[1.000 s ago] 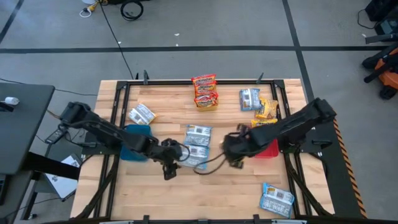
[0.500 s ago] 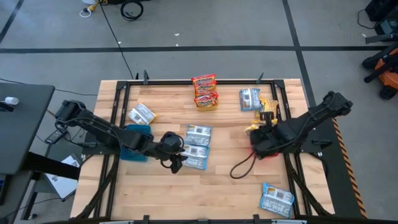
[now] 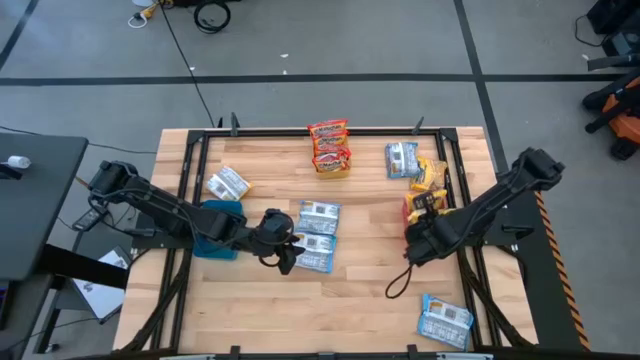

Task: Sort Maruchan noodles
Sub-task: Put the bottom yellow noodle pack into the red bin

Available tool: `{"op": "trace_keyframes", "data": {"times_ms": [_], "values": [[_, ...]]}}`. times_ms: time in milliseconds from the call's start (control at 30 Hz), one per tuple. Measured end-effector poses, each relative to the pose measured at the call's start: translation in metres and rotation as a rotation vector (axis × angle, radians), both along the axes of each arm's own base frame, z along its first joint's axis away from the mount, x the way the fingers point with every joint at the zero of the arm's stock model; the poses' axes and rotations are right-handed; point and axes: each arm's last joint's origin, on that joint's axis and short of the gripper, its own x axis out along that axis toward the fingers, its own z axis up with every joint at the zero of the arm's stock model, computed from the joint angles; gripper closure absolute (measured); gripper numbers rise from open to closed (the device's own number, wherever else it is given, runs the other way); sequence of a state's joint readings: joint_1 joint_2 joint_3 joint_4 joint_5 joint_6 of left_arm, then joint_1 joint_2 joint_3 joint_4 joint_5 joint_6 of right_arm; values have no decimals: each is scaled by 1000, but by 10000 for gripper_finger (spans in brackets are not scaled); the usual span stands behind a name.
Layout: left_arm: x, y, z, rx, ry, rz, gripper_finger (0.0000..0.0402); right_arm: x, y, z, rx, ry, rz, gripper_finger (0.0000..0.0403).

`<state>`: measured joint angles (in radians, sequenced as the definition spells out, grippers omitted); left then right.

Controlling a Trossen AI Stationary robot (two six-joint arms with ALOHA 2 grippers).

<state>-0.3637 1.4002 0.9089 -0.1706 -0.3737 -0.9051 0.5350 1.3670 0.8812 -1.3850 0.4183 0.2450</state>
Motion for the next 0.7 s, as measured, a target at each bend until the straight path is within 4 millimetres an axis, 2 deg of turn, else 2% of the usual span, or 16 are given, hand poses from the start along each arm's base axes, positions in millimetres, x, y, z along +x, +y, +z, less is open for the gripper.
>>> {"op": "trace_keyframes", "data": {"times_ms": [133,233,400,567,700], "values": [[0,0,0,15,2,-11,194,10,6,-16,19,-8,40,394],[0,0,0,32,5,-25,194,16,9,-25,15,-33,9,388],[0,1,0,41,6,-32,194,19,11,-28,10,-88,-87,347],[-1,0,-1,32,28,-68,194,18,13,-5,82,-183,-307,288],[-5,1,-3,37,79,-84,194,12,12,20,159,-317,-708,248]]}}
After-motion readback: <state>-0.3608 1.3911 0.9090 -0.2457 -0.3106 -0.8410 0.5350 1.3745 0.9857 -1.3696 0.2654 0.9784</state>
